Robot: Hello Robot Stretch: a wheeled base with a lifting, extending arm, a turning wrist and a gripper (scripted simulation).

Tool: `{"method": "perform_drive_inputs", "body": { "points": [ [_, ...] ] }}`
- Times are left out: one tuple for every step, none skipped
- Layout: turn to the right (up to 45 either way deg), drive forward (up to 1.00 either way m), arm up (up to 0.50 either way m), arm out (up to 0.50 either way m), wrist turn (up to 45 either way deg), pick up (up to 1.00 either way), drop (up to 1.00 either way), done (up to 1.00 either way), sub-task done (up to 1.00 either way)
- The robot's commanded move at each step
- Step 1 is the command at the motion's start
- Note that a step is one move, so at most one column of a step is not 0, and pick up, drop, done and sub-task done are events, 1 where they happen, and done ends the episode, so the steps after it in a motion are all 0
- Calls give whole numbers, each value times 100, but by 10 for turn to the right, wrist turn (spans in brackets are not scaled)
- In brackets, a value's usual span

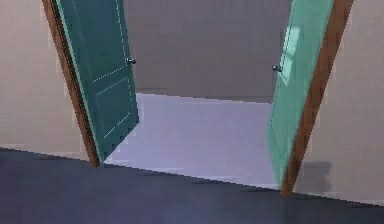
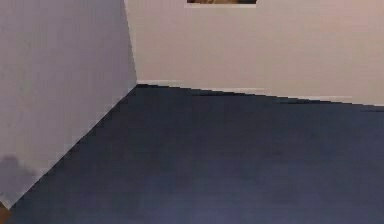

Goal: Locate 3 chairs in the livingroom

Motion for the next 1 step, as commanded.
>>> {"method": "perform_drive_inputs", "body": {
  "points": [
    [0,100,0,0,0,0,0,0,0]
  ]
}}
